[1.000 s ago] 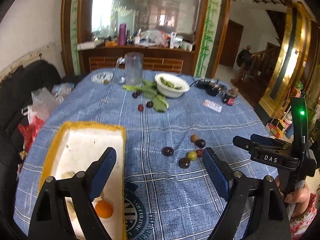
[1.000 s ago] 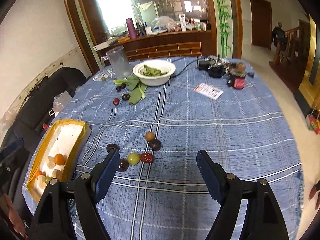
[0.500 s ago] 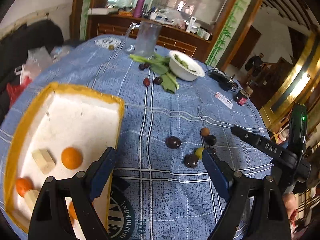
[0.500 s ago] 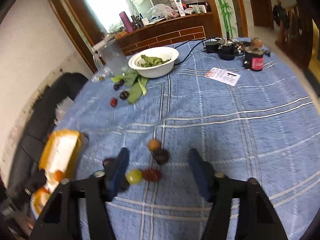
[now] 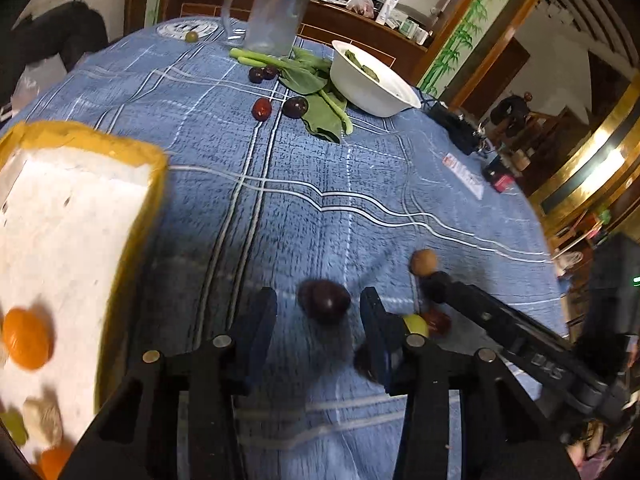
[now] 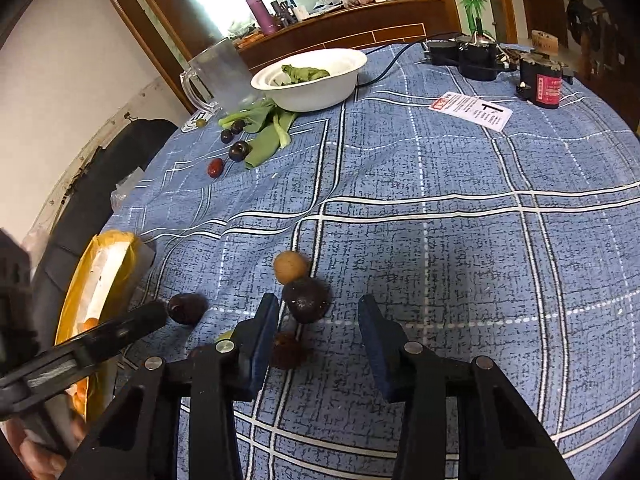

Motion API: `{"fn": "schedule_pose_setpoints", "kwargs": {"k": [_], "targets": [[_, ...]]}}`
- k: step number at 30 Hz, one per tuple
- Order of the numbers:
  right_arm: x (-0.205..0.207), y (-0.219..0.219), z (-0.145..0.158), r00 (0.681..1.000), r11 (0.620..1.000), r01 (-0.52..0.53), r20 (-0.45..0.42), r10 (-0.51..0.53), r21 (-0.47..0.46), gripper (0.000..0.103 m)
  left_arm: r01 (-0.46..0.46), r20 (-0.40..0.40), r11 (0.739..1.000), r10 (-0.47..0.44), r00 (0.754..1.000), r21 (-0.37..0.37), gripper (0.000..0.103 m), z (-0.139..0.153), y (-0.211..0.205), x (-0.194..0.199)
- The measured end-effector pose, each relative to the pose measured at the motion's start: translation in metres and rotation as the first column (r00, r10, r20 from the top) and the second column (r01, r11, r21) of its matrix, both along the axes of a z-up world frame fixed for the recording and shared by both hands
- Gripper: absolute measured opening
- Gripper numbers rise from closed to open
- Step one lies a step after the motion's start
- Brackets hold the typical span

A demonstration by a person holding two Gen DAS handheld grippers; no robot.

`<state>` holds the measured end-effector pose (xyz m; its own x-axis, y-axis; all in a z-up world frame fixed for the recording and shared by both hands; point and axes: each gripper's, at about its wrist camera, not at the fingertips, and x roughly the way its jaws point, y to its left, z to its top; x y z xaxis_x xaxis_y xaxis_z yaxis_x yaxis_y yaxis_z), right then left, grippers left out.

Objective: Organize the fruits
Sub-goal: 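Grasp a dark purple plum with the left gripper while the right gripper grasps another plum, then carry both plums over the tray and open both grippers to drop them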

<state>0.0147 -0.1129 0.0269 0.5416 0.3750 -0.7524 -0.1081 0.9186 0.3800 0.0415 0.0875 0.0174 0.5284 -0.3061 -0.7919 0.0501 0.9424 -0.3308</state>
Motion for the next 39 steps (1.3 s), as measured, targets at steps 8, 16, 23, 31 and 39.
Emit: {"fn": "schedule_pose_setpoints", "kwargs": {"k": [8, 16, 23, 31, 39], "targets": [[0.005, 0.01, -0.005, 1.0, 1.0, -0.013, 0.011, 0.014, -0.025, 0.044, 0.072, 0.056, 0.995, -0.075, 0.996, 0.064, 0.039, -0.009, -0.009, 0.0], [0.003, 0.02, -0.005, 1.0, 0.997, -0.016, 0.025, 0.018, -0.074, 0.026, 0.094, 0.079, 0.991, -0.101, 0.992, 0.093, 0.027, -0.01, -0.017, -0.001], [-0.002, 0.017, -0.002, 1.0, 0.999, -0.006, 0.023, 0.007, -0.043, 0.026, 0.103, 0.101, 0.98, -0.121, 0.988, 0.172, 0.025, -0.012, -0.028, -0.001], [-0.007, 0.009, 0.005, 1.0, 0.999, -0.014, 0.029, 0.013, 0.03, 0.026, 0.073, 0.154, 0.988, -0.093, 0.984, 0.133, 0.024, 0.0, -0.016, -0.009], [-0.014, 0.003, 0.014, 0.999, 0.994, -0.018, 0.042, 0.013, 0.112, 0.026, 0.046, 0.207, 0.997, -0.059, 0.977, 0.064, 0.025, 0.022, 0.001, -0.032]]}}
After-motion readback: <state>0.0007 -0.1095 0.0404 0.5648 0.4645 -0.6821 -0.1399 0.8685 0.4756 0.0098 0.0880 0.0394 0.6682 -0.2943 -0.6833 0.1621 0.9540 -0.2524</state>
